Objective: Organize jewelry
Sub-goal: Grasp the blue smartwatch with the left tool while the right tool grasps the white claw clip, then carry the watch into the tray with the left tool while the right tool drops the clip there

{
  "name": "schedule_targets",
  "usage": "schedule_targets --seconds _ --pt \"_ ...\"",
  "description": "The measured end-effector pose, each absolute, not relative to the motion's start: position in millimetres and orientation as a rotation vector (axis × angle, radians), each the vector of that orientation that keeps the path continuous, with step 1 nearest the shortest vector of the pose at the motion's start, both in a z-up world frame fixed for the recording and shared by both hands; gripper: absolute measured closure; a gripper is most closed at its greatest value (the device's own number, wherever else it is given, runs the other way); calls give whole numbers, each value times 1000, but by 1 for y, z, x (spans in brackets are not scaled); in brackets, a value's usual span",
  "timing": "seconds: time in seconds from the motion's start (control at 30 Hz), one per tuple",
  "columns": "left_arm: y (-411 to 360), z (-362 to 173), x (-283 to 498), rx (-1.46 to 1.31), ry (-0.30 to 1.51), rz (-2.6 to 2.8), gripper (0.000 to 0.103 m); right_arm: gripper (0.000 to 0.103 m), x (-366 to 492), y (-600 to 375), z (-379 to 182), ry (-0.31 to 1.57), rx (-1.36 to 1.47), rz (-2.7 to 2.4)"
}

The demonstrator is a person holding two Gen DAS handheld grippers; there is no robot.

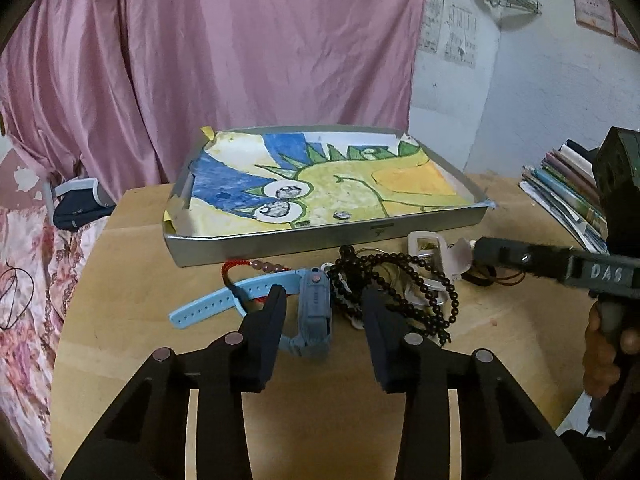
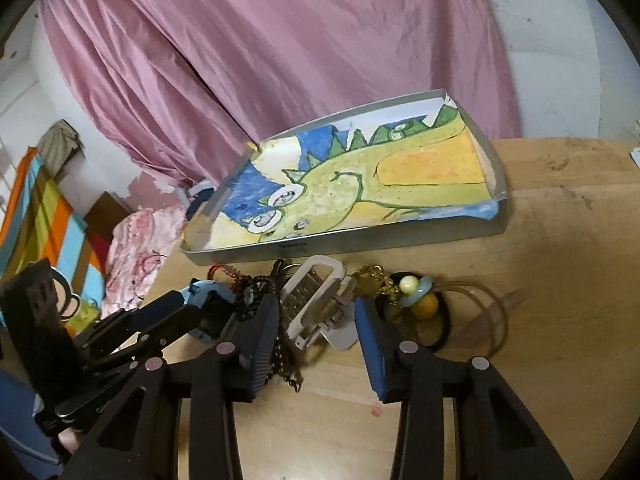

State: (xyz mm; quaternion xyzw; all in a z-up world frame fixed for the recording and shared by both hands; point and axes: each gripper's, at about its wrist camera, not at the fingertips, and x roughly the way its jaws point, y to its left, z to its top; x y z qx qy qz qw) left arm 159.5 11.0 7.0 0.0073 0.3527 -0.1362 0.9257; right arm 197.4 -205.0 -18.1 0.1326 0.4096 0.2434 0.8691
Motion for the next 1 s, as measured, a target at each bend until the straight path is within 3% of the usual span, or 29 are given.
schedule_targets --seconds 0.17,0.43,1.0 --pt "10 1 171 19 766 -270 76 85 208 -202 -24 864 286 468" --pt "15 -8 177 -27 809 -261 88 96 209 -209 -29 880 340 524" --pt "19 17 155 -137 783 -230 89 99 188 -236 5 738 354 604"
